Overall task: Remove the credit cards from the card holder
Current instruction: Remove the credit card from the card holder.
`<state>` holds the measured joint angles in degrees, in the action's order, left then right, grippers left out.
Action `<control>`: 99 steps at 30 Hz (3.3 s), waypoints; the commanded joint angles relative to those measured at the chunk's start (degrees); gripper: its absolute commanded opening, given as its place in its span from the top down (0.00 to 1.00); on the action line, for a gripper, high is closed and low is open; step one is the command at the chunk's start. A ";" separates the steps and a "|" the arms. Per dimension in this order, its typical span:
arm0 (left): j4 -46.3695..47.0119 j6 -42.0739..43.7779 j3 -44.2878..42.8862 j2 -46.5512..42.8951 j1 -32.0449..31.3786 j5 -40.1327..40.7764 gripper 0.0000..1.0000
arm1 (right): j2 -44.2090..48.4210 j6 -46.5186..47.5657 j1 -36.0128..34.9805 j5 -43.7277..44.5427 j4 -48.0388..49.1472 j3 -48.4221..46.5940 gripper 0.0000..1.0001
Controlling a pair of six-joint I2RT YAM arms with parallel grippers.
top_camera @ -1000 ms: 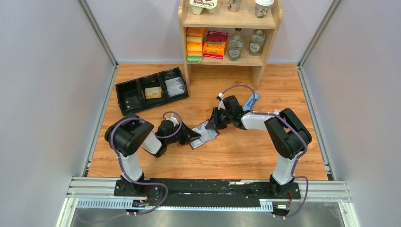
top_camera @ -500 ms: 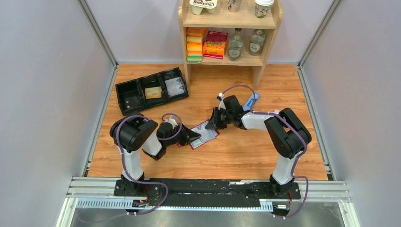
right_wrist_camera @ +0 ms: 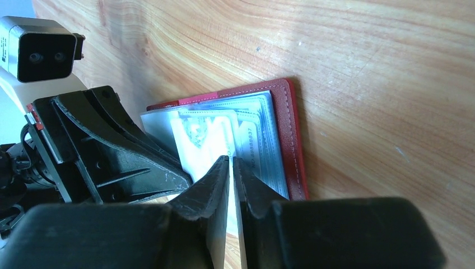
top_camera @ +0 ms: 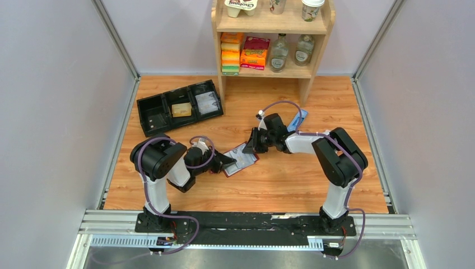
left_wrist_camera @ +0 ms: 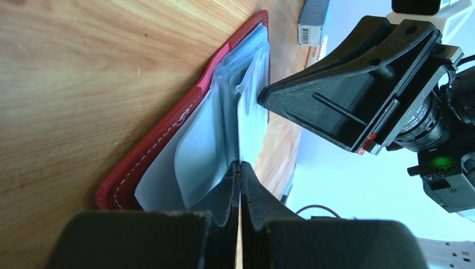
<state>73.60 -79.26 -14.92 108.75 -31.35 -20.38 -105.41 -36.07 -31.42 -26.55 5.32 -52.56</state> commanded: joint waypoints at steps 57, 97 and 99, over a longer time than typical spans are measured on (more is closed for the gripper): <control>-1.79 2.27 1.03 -2.84 0.86 0.17 0.78 | -0.24 3.29 -0.22 0.00 -5.14 2.81 0.84; -31.78 17.81 8.77 -31.11 5.16 -0.27 1.00 | 6.17 6.10 -0.13 1.67 -11.82 -0.27 0.79; -45.21 25.61 5.53 -39.46 5.07 0.25 1.00 | 8.97 6.98 -0.13 2.37 -13.14 -0.79 0.74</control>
<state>52.29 -66.78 -5.15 80.95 -26.57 -20.05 -101.78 -32.40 -31.70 -27.88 -3.01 -52.23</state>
